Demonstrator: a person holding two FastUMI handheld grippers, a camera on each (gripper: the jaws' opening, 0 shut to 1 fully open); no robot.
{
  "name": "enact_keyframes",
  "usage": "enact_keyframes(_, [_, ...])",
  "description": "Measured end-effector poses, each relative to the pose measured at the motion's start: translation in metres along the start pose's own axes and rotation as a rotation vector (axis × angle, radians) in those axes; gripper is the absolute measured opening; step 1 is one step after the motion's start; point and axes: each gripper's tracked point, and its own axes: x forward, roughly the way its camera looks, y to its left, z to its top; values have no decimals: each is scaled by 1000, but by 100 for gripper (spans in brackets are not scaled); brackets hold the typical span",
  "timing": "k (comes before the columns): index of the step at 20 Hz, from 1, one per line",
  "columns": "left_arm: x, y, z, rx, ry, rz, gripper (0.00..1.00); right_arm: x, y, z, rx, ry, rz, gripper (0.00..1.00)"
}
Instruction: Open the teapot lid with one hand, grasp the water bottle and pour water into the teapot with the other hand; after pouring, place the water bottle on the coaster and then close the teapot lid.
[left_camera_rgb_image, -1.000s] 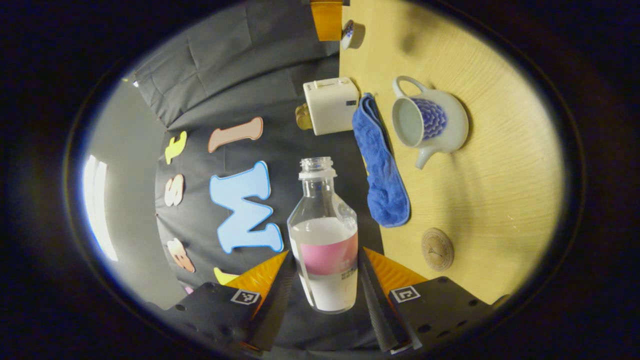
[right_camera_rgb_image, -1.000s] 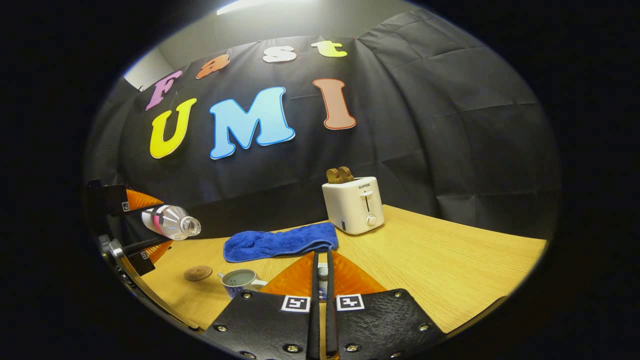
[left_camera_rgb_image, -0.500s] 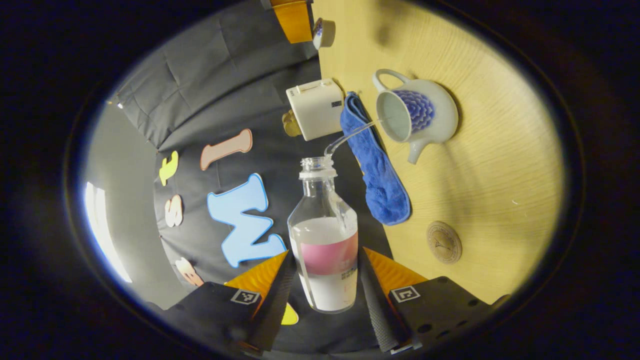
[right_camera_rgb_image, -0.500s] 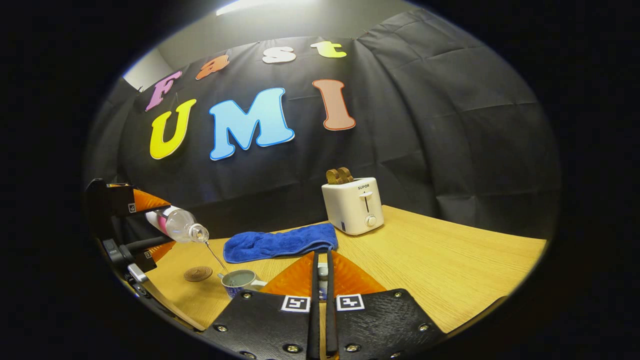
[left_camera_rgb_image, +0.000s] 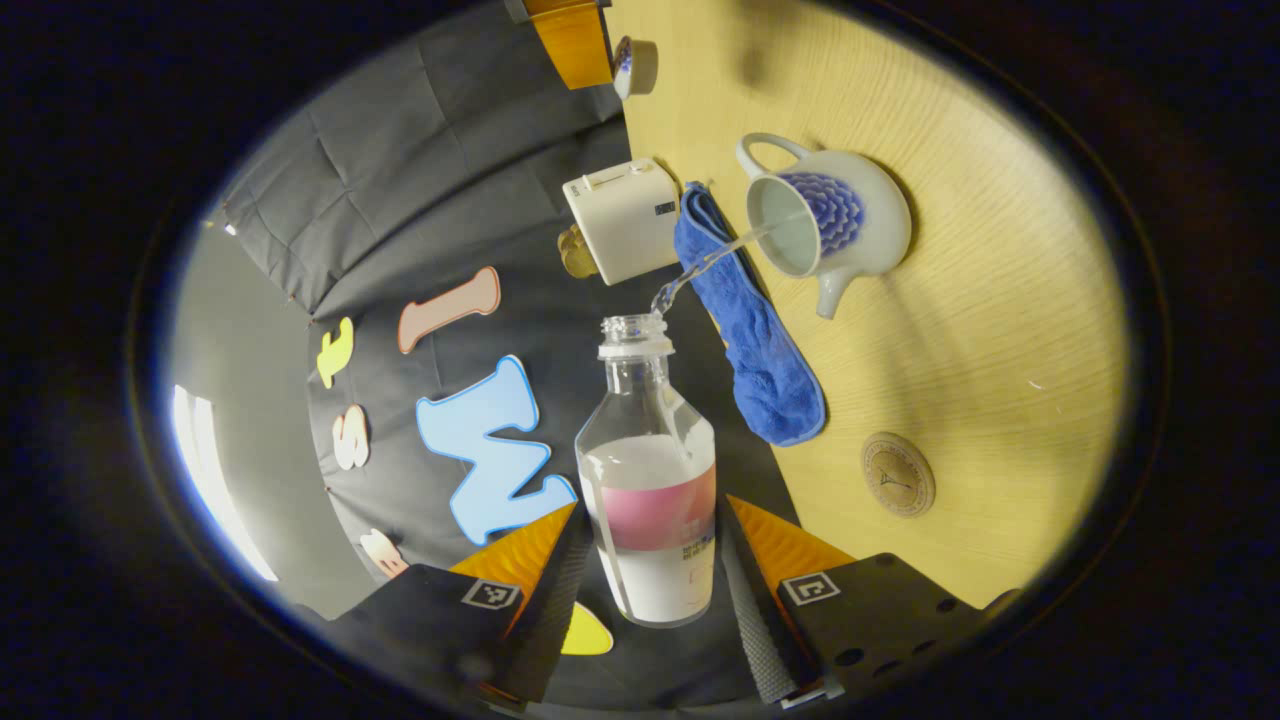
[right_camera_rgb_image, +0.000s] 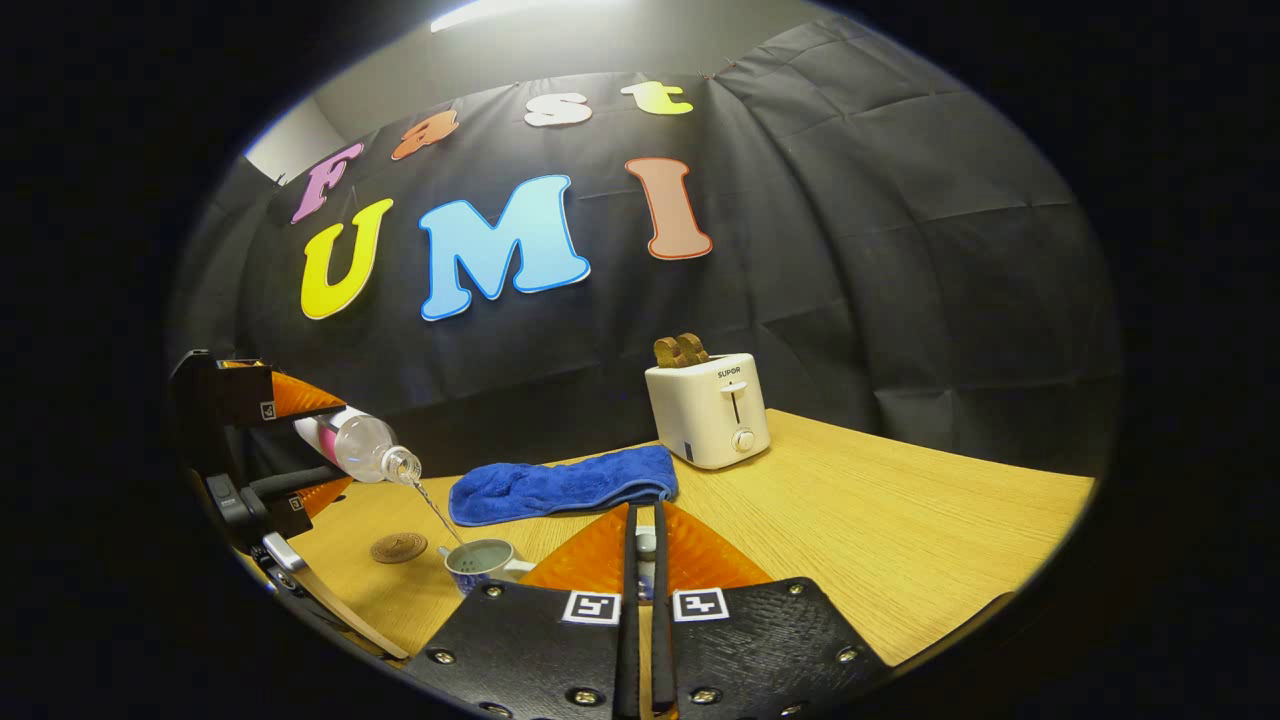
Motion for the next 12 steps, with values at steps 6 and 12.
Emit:
enact_keyframes(6, [3, 7, -7, 39, 4, 8, 87, -1, 0, 0, 3, 2, 2, 5])
enact_keyframes(12, [4, 12, -11, 79, 5, 15, 88, 0, 0, 0, 4, 3, 3, 5])
